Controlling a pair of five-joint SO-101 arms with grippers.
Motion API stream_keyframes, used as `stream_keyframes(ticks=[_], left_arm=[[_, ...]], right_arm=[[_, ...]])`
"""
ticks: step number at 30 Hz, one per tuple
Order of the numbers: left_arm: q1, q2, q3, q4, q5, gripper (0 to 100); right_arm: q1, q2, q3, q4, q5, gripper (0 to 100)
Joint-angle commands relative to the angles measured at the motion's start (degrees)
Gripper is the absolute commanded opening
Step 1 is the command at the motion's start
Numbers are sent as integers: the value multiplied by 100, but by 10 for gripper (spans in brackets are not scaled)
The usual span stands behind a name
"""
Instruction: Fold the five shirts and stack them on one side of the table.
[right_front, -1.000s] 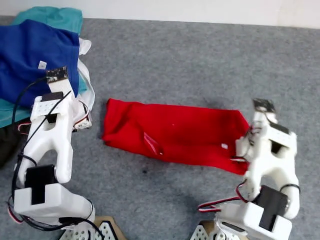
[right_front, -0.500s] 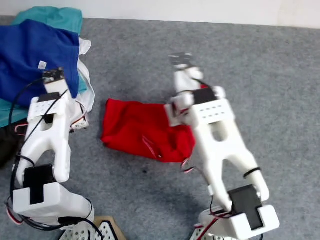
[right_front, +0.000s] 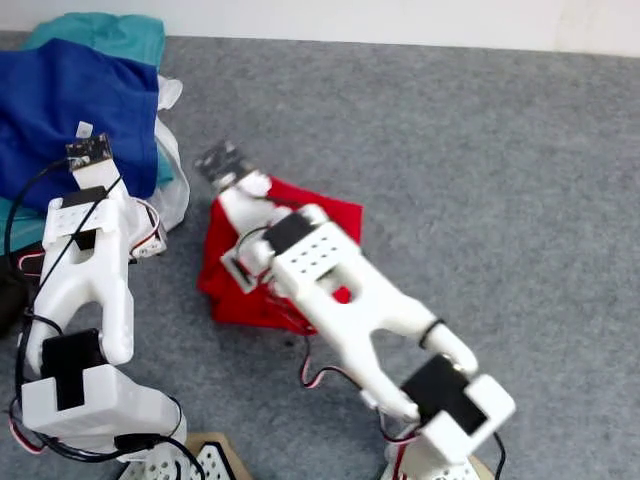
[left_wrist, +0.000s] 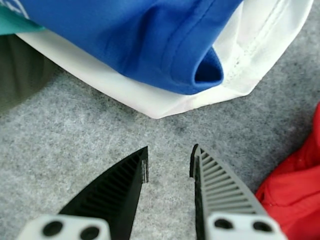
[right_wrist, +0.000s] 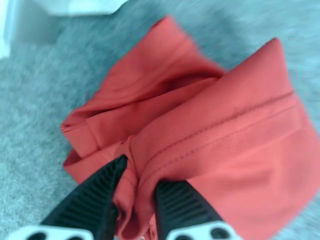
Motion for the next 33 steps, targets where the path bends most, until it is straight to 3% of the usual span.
stream_keyframes(ticks=[1,9,22,28,33], left_arm=[[-48,-22,-66,-176,44,158],[-48,-22,-48,-220,44,158],[-48,-22,-48,-220,44,158],[-48,-13,-48,-220,44,158],[-22,-13,-48,-220,44,158]], right_arm=[[-171,92,-356,-127,-44,7],[-92,-119,-462,-92,-44,7],[-690,-110,-453,66,-44,7],[40,-303,-954,470,0,7],[514,-646,-1754,1710,440,7]])
